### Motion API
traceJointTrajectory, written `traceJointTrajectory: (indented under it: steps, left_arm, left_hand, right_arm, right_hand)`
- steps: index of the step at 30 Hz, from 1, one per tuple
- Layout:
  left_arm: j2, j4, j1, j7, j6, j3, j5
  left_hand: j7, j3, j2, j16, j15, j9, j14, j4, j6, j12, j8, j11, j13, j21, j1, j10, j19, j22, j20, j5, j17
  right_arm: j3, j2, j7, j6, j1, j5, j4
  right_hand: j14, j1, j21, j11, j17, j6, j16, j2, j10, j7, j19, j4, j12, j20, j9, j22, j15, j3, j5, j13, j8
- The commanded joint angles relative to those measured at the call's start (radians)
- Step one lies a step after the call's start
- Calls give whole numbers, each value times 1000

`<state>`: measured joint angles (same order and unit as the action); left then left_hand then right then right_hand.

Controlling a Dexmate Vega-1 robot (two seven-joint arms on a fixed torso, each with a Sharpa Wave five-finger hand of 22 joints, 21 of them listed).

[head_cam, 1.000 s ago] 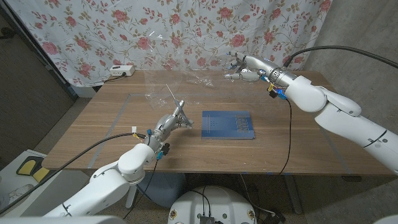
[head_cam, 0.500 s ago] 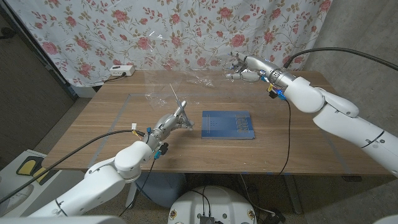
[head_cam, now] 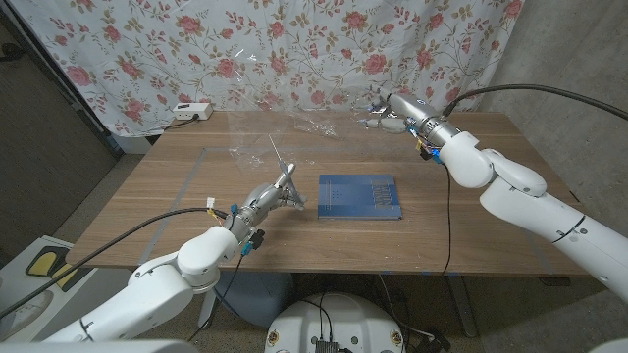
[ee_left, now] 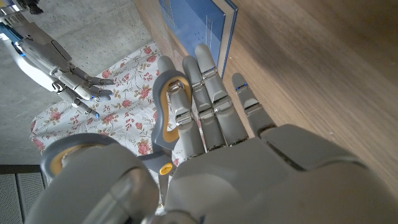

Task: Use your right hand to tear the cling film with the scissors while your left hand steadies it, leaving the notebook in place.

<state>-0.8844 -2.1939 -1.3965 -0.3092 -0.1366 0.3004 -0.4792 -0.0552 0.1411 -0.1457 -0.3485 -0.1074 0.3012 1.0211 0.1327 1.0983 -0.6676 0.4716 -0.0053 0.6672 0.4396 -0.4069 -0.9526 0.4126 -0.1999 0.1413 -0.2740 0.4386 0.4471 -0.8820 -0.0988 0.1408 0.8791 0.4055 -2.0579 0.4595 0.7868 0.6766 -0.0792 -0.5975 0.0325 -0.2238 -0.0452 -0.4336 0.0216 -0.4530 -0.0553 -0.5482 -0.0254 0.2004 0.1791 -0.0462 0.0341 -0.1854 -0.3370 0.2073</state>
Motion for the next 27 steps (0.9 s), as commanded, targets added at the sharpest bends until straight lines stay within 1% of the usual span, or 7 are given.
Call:
traceJointTrajectory:
  steps: [1, 6, 10, 12, 19, 25, 27]
  left_arm:
    - [-9, -13, -9, 1, -7, -1, -4]
    - [-10, -14, -7, 4, -10, 1, -7]
    - [-12, -12, -5, 12, -6, 4, -8]
    - [-11, -12, -3, 12, -6, 6, -7]
    - [-15, -16, -4, 13, -10, 7, -9]
    - [-18, -24, -8, 9, -17, 7, -11]
    - [-21, -25, -8, 11, -18, 8, -11]
  left_hand:
    - [-24, 8, 11, -10, 0, 1, 1, -4, -24, 2, -4, -25, 5, -5, -5, -33, 5, -1, 3, -8, 4]
    - [-24, 8, 14, -10, 0, 2, -2, -7, -25, 4, -5, -26, 4, -6, -11, -32, 6, -1, 2, -10, 5]
    - [-23, 9, 16, -11, -2, 0, -3, -9, -26, 5, -7, -25, 5, -5, -16, -31, 10, -1, -1, -12, 5]
    - [-23, 10, 18, -11, -2, 1, -4, -11, -29, 6, -9, -26, 6, -6, -20, -28, 10, -1, -1, -14, 5]
    - [-24, 11, 20, -11, -1, 0, -9, -14, -31, 8, -12, -25, 6, -7, -29, -27, 9, -1, 1, -17, 6]
    - [-25, 14, 22, -12, -1, 1, -11, -16, -32, 9, -13, -25, 7, -10, -34, -27, 6, -1, 3, -19, 7]
    - [-25, 14, 22, -12, -1, 1, -11, -16, -32, 9, -14, -25, 8, -10, -35, -27, 6, -1, 3, -20, 7]
  right_arm:
    - [69, 59, -60, 32, -31, 99, 45]
    - [82, 74, -68, 43, -43, 116, 59]
    - [106, 83, -69, 68, -59, 164, 65]
    - [122, 88, -64, 80, -70, 191, 69]
    - [166, 122, -43, 104, -108, 235, 108]
    - [213, 148, -40, 131, -143, 298, 147]
    - [228, 158, -78, 120, -148, 325, 172]
  right_hand:
    - [-5, -1, -3, 3, -2, 11, -2, 11, 1, -1, -8, -5, -8, -2, 1, 2, -100, -6, -8, -2, 6]
    - [-16, -7, -5, 5, -1, 13, 1, 16, 11, 0, -9, -5, -6, -2, 1, 2, -97, -10, -9, -3, 5]
    - [-48, -14, -12, 11, 1, 9, 12, 22, 34, 2, 1, -6, 0, -2, 1, 2, -82, -14, -12, -6, 0]
    - [-50, -21, -17, 11, 3, 9, 12, 26, 10, 3, 5, -6, -13, -2, 1, 1, -86, -18, -14, -9, -2]
    - [-65, -33, -26, 12, 9, 10, 18, 38, 18, 6, 16, -5, -15, 3, 1, 0, -87, -26, -15, -13, -4]
    - [-93, -46, -37, 17, 16, 0, 27, 47, 53, 12, 27, -4, -7, -3, 2, 0, -76, -34, -17, -18, -10]
    - [-100, -55, -42, 25, 18, -2, 27, 50, 69, 12, 33, -2, -2, -7, 2, 0, -79, -38, -18, -18, -10]
